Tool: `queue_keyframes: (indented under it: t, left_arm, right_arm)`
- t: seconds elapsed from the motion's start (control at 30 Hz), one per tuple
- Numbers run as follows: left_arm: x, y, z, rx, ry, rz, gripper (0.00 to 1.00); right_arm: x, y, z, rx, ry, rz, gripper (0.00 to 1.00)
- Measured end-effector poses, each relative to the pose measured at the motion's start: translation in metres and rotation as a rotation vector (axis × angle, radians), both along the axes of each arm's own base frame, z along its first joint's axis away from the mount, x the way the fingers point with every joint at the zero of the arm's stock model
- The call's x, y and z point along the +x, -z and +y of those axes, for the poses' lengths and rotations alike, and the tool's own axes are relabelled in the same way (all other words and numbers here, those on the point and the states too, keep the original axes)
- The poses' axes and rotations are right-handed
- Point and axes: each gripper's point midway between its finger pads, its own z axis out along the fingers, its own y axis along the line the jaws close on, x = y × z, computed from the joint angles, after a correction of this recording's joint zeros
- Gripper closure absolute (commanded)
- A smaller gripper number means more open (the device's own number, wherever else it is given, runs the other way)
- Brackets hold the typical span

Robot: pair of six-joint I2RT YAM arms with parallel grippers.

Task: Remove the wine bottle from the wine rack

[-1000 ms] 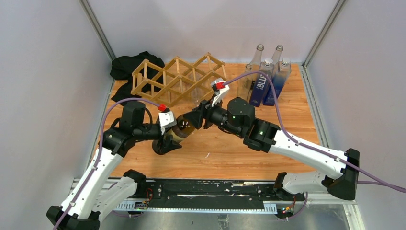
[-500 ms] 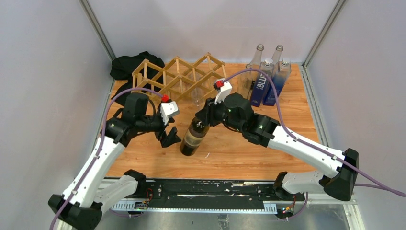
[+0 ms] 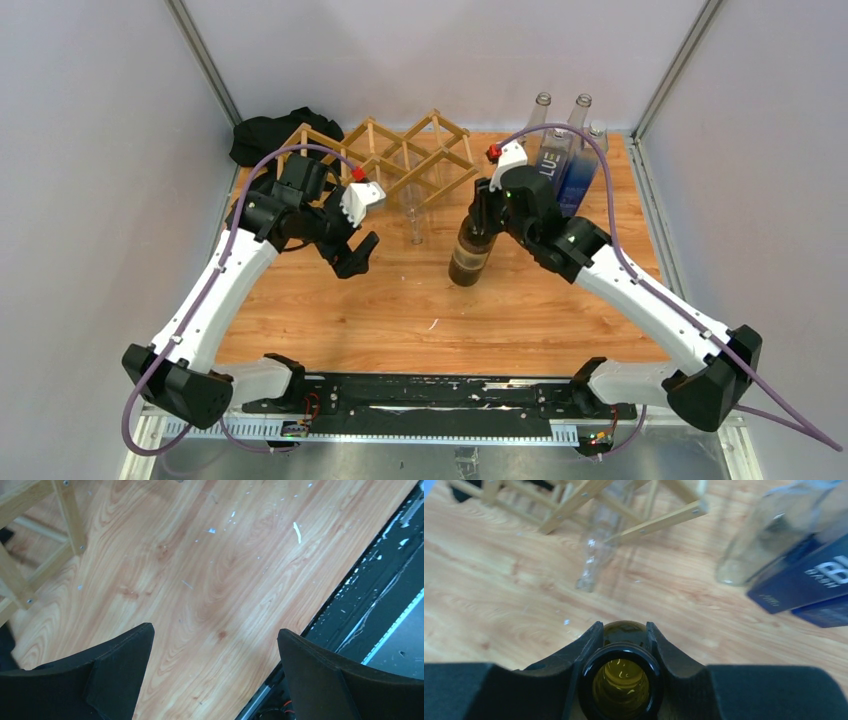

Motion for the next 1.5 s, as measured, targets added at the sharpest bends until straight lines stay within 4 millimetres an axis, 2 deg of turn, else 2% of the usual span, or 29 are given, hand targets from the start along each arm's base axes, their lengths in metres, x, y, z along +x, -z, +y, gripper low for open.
queue_keyframes:
  t: [0.17, 0.27, 0.37, 0.53, 0.67, 1.03, 1.13, 1.37, 1.5]
  left_arm:
    - [0.006, 0.002, 0.009, 0.05, -0.035, -0.002, 0.0]
    - [0.007, 0.005, 0.013, 0.074, -0.044, 0.003, 0.0]
    - [0.008, 0.006, 0.015, 0.087, -0.048, 0.003, 0.0]
    - [0.007, 0.007, 0.016, 0.09, -0.049, 0.005, 0.0]
    - [0.007, 0.006, 0.016, 0.091, -0.046, 0.001, 0.0]
    - [0.005, 0.001, 0.015, 0.079, -0.021, -0.023, 0.0]
    - [0.004, 0.001, 0.014, 0.076, -0.016, -0.023, 0.0]
    - [0.003, 0.0, 0.012, 0.067, -0.005, -0.021, 0.0]
    - [0.003, 0.0, 0.011, 0.06, 0.0, -0.019, 0.0]
  right_arm:
    - [0.035, -0.006, -0.03, -0.084, 0.096, -0.038, 1.0]
    - [0.055, -0.003, -0.042, -0.136, 0.14, -0.049, 1.0]
    - [0.077, 0.007, -0.049, -0.195, 0.172, -0.045, 1.0]
    - [0.101, 0.027, -0.056, -0.236, 0.202, -0.013, 1.0]
    - [0.113, 0.036, -0.066, -0.248, 0.229, -0.002, 1.0]
    - [0.135, 0.031, -0.083, -0.219, 0.292, -0.037, 0.99]
    - [0.14, 0.032, -0.089, -0.217, 0.31, -0.039, 0.91]
    - [0.145, 0.031, -0.092, -0.199, 0.316, -0.047, 0.51]
    - [0.149, 0.023, -0.089, -0.166, 0.323, -0.074, 0.41]
